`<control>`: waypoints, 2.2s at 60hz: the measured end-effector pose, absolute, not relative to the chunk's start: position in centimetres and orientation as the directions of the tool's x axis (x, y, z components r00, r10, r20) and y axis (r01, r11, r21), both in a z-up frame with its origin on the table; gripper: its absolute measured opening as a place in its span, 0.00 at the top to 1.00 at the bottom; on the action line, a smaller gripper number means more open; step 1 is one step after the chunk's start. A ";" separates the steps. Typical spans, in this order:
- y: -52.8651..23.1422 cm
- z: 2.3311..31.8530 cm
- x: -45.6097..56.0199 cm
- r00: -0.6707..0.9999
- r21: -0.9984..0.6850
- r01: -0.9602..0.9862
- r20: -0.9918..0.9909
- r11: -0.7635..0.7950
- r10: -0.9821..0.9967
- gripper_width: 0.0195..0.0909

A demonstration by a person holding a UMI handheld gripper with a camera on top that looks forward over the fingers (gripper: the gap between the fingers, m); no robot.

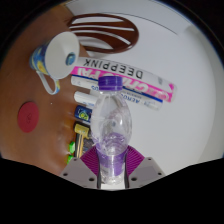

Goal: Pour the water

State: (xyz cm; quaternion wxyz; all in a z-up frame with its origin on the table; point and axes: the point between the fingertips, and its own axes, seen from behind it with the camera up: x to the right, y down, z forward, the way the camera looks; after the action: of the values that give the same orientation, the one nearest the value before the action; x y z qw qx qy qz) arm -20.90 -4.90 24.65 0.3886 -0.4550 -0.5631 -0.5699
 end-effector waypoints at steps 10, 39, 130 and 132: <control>-4.6 22.9 -24.8 -0.520 0.521 0.853 0.852 -0.005 0.059 0.85; -5.7 22.9 -23.6 -0.013 0.028 0.997 0.980 -0.075 0.198 0.85; -23.5 15.2 -17.6 0.997 -0.811 0.075 0.054 -0.580 0.053 0.08; -24.8 15.6 -17.3 0.998 -0.804 0.065 0.049 -0.592 0.042 0.08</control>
State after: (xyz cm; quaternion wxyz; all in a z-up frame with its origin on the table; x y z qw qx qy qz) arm -17.35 -24.78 15.61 0.4509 -0.8920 -0.0299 -0.0125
